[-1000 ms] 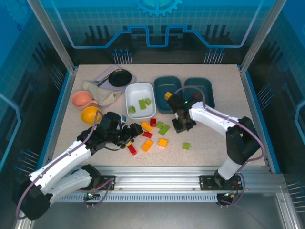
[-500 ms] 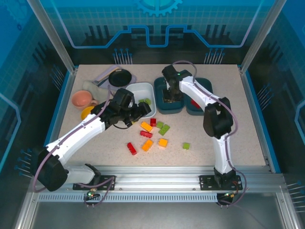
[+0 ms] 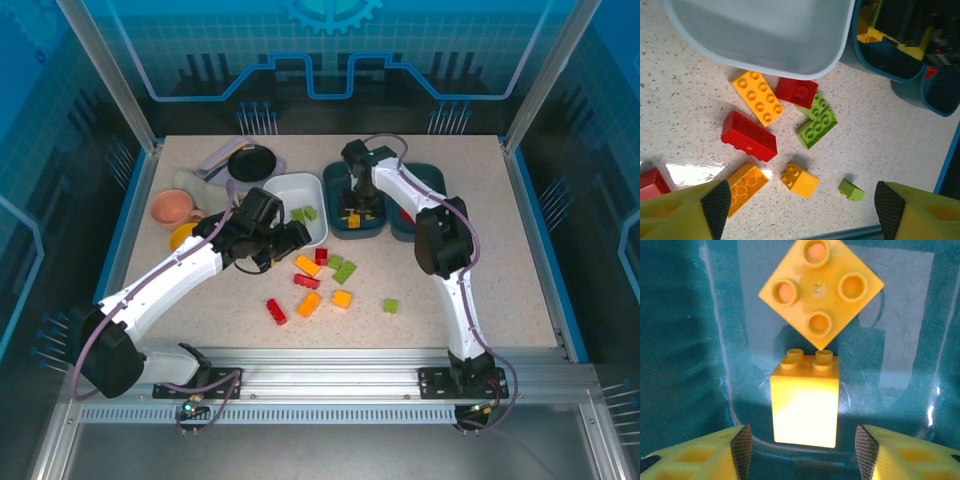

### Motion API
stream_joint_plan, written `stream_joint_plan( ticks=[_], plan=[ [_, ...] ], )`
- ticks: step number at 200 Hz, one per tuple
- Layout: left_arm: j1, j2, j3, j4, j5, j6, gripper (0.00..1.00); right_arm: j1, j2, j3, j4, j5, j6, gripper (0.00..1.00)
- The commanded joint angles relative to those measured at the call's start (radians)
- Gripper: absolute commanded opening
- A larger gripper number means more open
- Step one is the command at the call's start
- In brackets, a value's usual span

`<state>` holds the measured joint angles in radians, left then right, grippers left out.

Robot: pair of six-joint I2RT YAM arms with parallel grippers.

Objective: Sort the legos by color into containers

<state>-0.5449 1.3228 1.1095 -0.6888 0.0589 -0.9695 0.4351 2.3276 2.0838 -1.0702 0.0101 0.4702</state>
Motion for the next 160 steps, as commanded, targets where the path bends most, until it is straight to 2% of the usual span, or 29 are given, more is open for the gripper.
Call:
stream_joint_plan(
  ticks=[1, 16, 34, 71, 90, 104, 124, 160],
  plan=[
    [0.007, 0.003, 0.0, -0.068, -0.017, 0.004, 0.76, 0.0, -0.146, -0.006, -0.008, -0.01, -0.015, 0.59],
    [-0.004, 0.031, 0.017, -0.082, -0.012, 0.04, 0.73, 0.009, -0.249, -0.085, 0.037, 0.01, -0.023, 0.58],
    [-0.043, 0.096, 0.066, -0.094, -0.017, 0.108, 0.68, 0.023, -0.435, -0.27, 0.159, 0.02, -0.017, 0.56],
    [-0.144, 0.297, 0.199, -0.12, -0.034, 0.238, 0.55, 0.031, -0.853, -0.821, 0.417, -0.04, 0.073, 0.53],
    [-0.188, 0.409, 0.282, -0.147, -0.044, 0.28, 0.51, 0.033, -1.044, -1.037, 0.466, -0.076, 0.116, 0.53],
    [-0.215, 0.488, 0.345, -0.171, -0.054, 0.307, 0.52, 0.032, -1.168, -1.148, 0.458, -0.087, 0.143, 0.56],
    [-0.242, 0.589, 0.43, -0.222, -0.078, 0.332, 0.59, 0.028, -1.321, -1.267, 0.446, -0.132, 0.172, 0.61],
    [-0.269, 0.713, 0.51, -0.259, -0.103, 0.376, 0.65, 0.023, -1.489, -1.384, 0.455, -0.242, 0.24, 0.68]
  ],
)
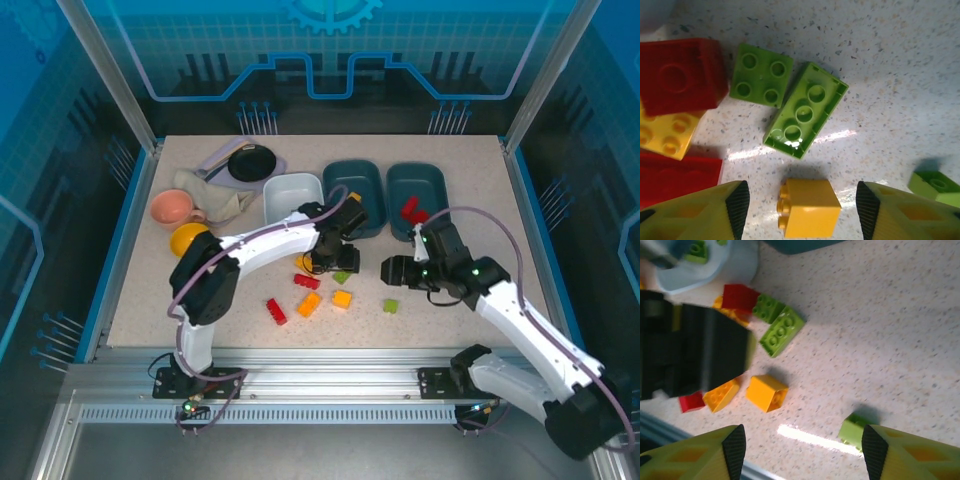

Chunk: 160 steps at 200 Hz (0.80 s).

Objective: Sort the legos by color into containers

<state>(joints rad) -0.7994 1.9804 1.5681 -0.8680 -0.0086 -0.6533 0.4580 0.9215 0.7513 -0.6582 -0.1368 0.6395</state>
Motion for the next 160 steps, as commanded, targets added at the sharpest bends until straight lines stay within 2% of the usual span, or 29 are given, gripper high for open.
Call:
stream_joint_plan(
  ticks=[1, 32, 72, 115, 160],
  plan=[
    [-0.016, 0.058, 0.053, -0.081, -0.036, 0.061, 0.65, -0.001, -0.086, -0.054, 0.043, -0.095, 0.075, 0.68],
    [-0.024, 0.12, 0.091, -0.102, -0.07, 0.081, 0.72, -0.008, -0.173, -0.098, 0.02, -0.089, 0.131, 0.69],
    [-0.023, 0.18, 0.126, -0.09, -0.067, 0.11, 0.71, -0.013, -0.191, -0.1, 0.005, -0.093, 0.135, 0.69],
    [-0.023, 0.238, 0.167, -0.083, -0.075, 0.13, 0.6, -0.015, -0.178, -0.086, 0.003, -0.096, 0.127, 0.69],
    [-0.042, 0.285, 0.2, -0.083, -0.101, 0.145, 0.41, -0.016, -0.172, -0.083, 0.005, -0.095, 0.127, 0.68]
  ],
)
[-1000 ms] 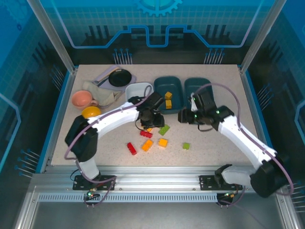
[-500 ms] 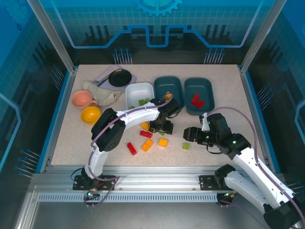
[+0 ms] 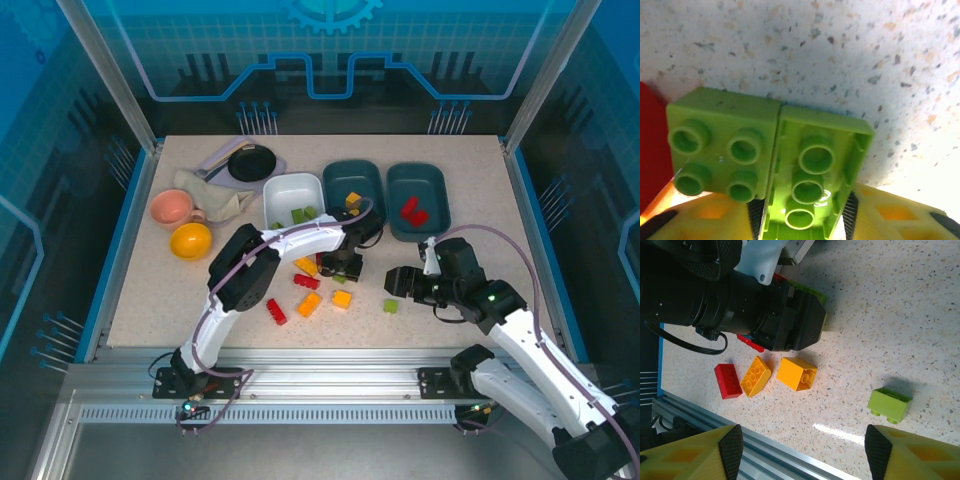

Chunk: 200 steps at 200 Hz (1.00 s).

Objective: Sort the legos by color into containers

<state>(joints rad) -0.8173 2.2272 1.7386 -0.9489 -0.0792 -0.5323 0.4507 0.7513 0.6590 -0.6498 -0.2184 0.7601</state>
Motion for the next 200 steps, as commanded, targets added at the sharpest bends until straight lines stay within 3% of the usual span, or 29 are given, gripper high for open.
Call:
stream_joint_plan(
  ticks=[1, 23, 61, 104, 157, 200],
  plan=[
    [-0.024, 0.038, 0.029, -0.003, -0.032, 0.024, 0.41, -0.01, -0.002, 0.01, -0.004, -0.013, 0.007, 0.68],
    [-0.043, 0.005, 0.012, -0.005, -0.08, 0.019, 0.35, -0.009, -0.005, 0.02, -0.008, -0.005, 0.005, 0.67],
    [-0.042, -0.167, 0.043, -0.033, -0.078, -0.035, 0.33, -0.011, -0.02, 0.043, 0.001, -0.006, -0.011, 0.66],
    [0.076, -0.306, 0.044, -0.057, -0.028, -0.097, 0.33, -0.01, 0.034, 0.072, 0.08, -0.046, -0.026, 0.66],
    [0.292, -0.27, 0.045, -0.055, 0.054, -0.045, 0.33, 0.0, 0.232, 0.19, 0.092, -0.075, -0.079, 0.66],
    [0.362, -0.137, 0.091, -0.07, 0.088, 0.031, 0.33, 0.015, 0.307, 0.247, 0.085, -0.078, -0.092, 0.65]
  ],
)
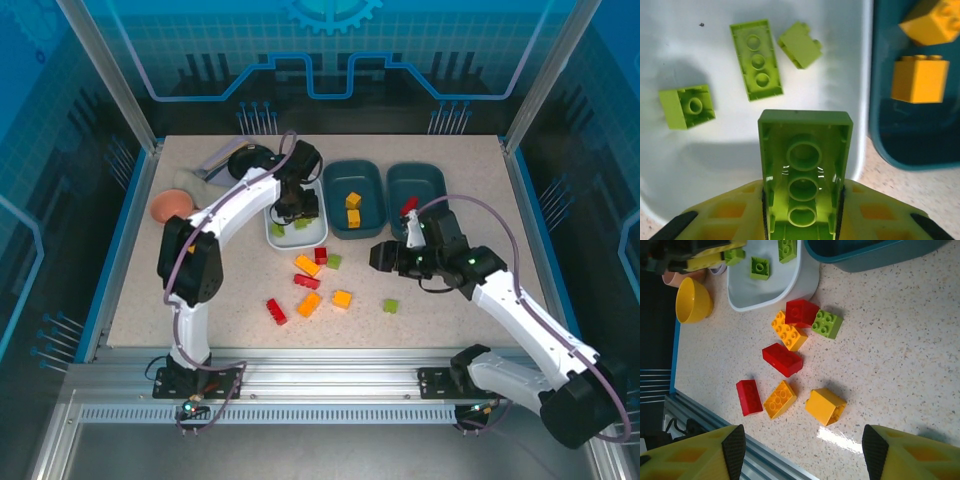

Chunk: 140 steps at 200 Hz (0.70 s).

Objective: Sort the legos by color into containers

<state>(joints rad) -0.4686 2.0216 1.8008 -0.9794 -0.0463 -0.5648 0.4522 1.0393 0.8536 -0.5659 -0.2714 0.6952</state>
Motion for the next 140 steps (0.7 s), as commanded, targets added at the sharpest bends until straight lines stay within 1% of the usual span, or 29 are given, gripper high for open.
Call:
stream_joint_plan(
  ticks=[1, 45, 90, 101, 124, 140],
  plan=[
    [0.014, 0.071, 0.03, -0.039, 0.057, 0.065, 0.33, 0.013, 0.019, 0.053, 0.001, -0.025, -0.027, 0.65],
    [0.018, 0.154, 0.048, -0.02, 0.078, 0.089, 0.33, 0.029, 0.041, 0.052, -0.02, -0.004, -0.016, 0.65],
    [0.018, 0.197, 0.051, -0.011, 0.086, 0.086, 0.35, 0.035, 0.061, 0.057, -0.026, -0.002, -0.016, 0.65],
    [0.018, 0.205, 0.052, -0.011, 0.088, 0.088, 0.39, 0.038, 0.07, 0.063, -0.027, -0.002, -0.016, 0.65],
    [0.018, 0.196, 0.062, -0.023, 0.077, 0.084, 0.55, 0.059, 0.094, 0.095, -0.059, 0.028, -0.043, 0.65],
    [0.018, 0.157, 0.076, -0.029, 0.07, 0.075, 0.65, 0.102, 0.12, 0.129, -0.091, 0.062, -0.083, 0.65]
  ],
)
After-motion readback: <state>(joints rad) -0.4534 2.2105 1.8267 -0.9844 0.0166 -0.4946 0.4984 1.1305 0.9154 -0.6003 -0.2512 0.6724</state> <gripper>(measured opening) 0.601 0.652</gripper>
